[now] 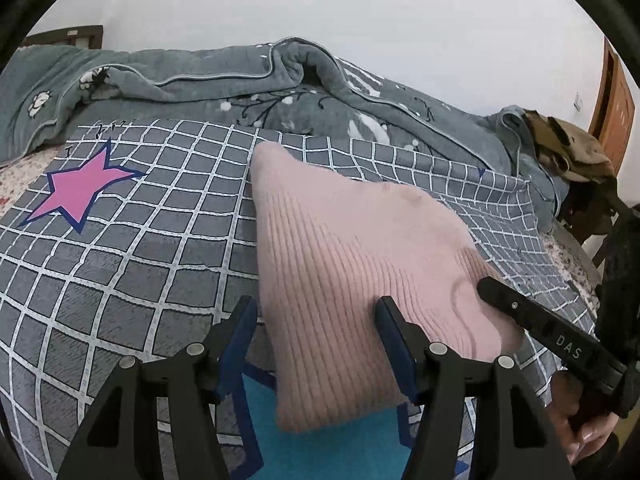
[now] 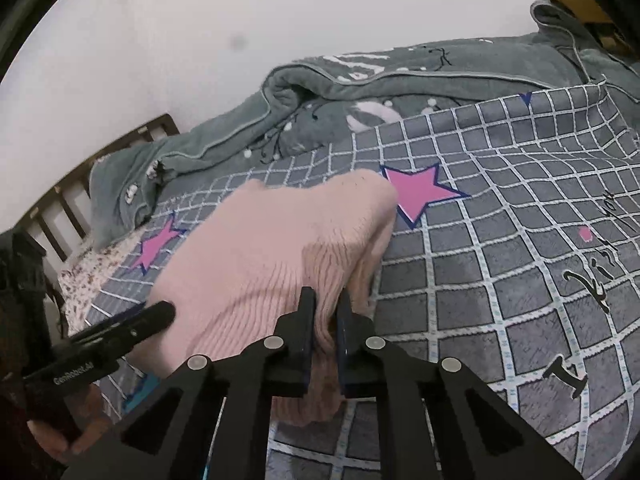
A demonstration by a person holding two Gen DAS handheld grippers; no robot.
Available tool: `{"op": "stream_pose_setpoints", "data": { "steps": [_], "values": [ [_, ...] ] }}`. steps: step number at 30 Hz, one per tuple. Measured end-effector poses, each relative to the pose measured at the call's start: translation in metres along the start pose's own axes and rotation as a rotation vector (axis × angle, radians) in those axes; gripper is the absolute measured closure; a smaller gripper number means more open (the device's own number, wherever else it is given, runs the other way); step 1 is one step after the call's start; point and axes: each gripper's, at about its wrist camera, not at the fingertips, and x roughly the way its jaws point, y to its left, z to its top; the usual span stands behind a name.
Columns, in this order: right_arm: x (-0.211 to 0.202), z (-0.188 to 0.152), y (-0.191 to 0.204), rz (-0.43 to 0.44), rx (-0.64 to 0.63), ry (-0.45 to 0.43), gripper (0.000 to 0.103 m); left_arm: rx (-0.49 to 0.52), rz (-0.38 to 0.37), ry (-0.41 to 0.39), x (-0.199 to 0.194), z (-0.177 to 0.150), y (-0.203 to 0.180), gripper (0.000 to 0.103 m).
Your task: Fold small clothes
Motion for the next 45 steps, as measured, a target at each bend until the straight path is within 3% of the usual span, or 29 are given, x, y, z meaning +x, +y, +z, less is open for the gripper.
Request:
{"op": "stream_pose_setpoints", "data": {
  "steps": [10,15,19,24,30,36,38,42,43,44,45],
  "values": [
    [-0.002,0.000,0.006,-0.032,-0.048,0.016,0.094,-0.021,-0.028,0.003,-0.001,0.004,0.005,0.043],
    [-0.007,0.007,0.004,-0.016,-0.036,-0.007,0.083,-0.050,-0.053,-0.012,-0.001,0.016,0.012,0.041],
    [-0.004,0.022,0.001,-0.001,-0.011,-0.023,0.066,-0.067,-0.076,-0.013,0.010,0.033,0.022,0.040],
    [0.015,0.045,-0.004,0.003,-0.017,-0.021,0.062,-0.040,-0.081,0.003,0.027,0.054,0.029,0.040],
    [0.047,0.064,-0.011,0.012,-0.001,0.046,0.061,-0.064,-0.072,0.067,0.056,0.075,0.038,0.041],
    [0.083,0.069,-0.024,0.008,0.005,0.131,0.058,-0.026,-0.049,0.165,0.096,0.089,0.036,0.042],
    [0.088,0.064,-0.029,0.030,0.018,0.149,0.058,-0.064,-0.083,0.157,0.099,0.083,0.041,0.046],
    [0.091,0.065,-0.030,0.075,0.015,0.152,0.067,-0.005,-0.076,0.103,0.094,0.082,0.030,0.070],
    [0.091,0.065,-0.029,0.086,0.011,0.143,0.083,0.011,-0.069,0.087,0.093,0.083,0.027,0.073],
    [0.089,0.064,-0.027,0.097,-0.002,0.123,0.091,0.038,-0.048,0.051,0.090,0.082,0.022,0.079],
    [0.085,0.063,-0.024,0.090,-0.018,0.105,0.092,0.052,-0.032,0.022,0.087,0.084,0.019,0.086]
  ]
}}
